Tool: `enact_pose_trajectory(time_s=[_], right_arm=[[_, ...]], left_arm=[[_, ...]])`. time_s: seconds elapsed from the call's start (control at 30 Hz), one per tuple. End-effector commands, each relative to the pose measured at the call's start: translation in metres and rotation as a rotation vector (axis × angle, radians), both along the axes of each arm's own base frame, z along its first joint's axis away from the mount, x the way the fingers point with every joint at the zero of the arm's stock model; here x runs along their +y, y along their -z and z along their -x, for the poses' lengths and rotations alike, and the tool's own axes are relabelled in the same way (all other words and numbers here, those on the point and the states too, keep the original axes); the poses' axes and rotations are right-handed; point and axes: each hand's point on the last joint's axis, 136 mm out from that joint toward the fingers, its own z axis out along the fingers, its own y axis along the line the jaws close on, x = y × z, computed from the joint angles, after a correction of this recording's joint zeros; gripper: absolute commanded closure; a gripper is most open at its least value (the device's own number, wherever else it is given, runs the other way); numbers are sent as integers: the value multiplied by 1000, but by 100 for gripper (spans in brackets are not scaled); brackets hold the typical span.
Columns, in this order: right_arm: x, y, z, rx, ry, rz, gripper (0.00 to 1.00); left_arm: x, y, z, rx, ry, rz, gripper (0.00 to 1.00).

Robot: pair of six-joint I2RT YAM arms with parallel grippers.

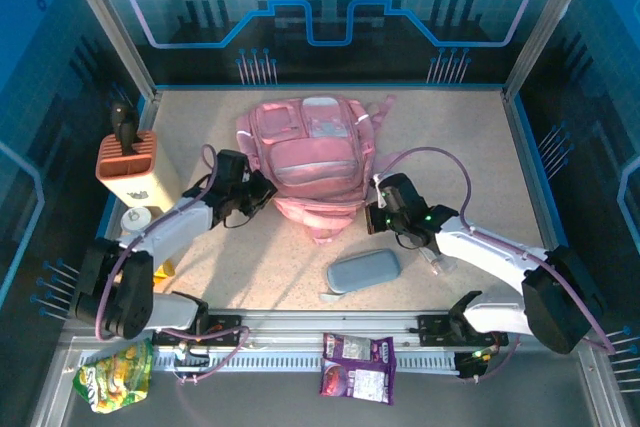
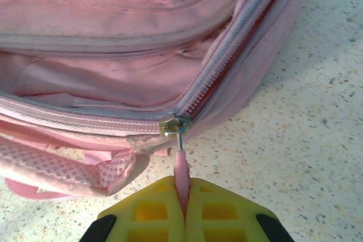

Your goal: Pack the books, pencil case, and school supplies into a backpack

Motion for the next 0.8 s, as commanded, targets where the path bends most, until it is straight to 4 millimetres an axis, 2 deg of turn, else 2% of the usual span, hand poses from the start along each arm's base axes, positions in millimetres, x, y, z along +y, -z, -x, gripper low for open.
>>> enact_pose_trajectory(time_s=[0.0,0.17,0.23,0.37,0.43,0.53,0.63,0.77], right_arm=[[13,-4,9,9,-62,42,100],[52,-7,27,29,-145,-39,100],[69,-7,33,27,-170,-72,100],[92,-2,36,40,-189,-79,100],[99,2,34,48,-193,-97,100],[102,8,32,56,-192,-95,100],[100,10,32,55,-191,-76,100],[97,10,32,46,-179,-75,100]], left_arm=[[13,-34,-45,-160,-13,-77,100],[10,-40,-66,-158,44,-100,95],[7,-44,-69,-185,60,-87,87],[14,-46,-65,-166,72,-135,66],[17,-46,-57,-164,73,-146,52],[19,-47,-40,-197,43,-110,37],[22,-44,-20,-174,14,-80,29],[13,-42,8,-138,-7,9,24]])
